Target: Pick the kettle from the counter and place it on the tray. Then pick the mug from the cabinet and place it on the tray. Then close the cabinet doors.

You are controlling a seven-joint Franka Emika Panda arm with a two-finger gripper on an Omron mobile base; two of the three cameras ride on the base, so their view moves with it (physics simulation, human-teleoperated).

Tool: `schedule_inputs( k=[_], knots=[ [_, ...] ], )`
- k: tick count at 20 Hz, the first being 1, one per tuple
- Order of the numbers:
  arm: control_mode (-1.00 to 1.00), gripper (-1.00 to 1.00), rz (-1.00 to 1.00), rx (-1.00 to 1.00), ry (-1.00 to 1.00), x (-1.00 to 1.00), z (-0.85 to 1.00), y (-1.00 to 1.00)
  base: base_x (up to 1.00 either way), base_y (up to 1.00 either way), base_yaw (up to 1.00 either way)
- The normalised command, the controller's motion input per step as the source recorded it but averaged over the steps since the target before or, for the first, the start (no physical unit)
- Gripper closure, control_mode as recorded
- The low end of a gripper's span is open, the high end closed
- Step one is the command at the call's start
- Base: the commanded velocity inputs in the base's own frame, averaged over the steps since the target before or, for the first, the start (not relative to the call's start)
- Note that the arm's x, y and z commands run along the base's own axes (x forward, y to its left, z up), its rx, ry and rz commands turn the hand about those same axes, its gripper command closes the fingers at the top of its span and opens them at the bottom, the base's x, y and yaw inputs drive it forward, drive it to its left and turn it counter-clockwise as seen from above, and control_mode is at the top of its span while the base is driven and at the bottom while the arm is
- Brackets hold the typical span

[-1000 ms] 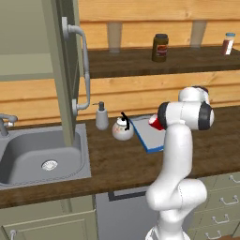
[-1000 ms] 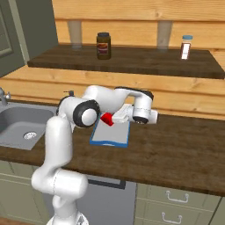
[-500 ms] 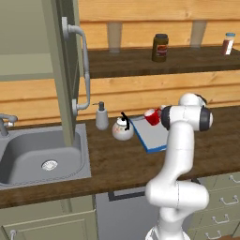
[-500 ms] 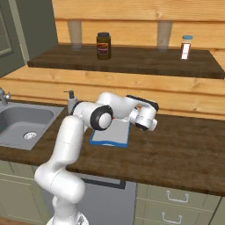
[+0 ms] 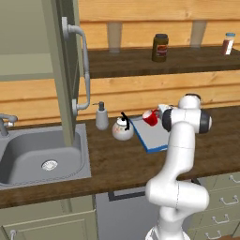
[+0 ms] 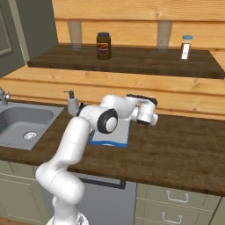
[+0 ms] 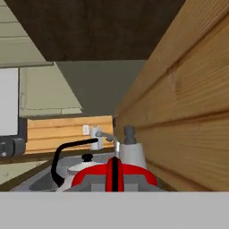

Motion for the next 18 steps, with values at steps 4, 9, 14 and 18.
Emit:
schedule_inputs(
  k=[4,9,14,18],
  knots=[
    [-1.0,1.0,0.0,-0.32,-0.1,0.11,-0.38,0.11,0.0,0.0,0.0],
    [-1.0,1.0,0.0,-0.03,-0.02,0.28,-0.22,0.1,0.0,0.0,0.0],
    [-1.0,1.0,0.0,0.03,0.0,0.38,-0.14,0.03,0.0,0.0,0.0],
    [-1.0,1.0,0.0,0.12,0.0,0.33,-0.07,0.02,0.0,0.0,0.0]
  ],
)
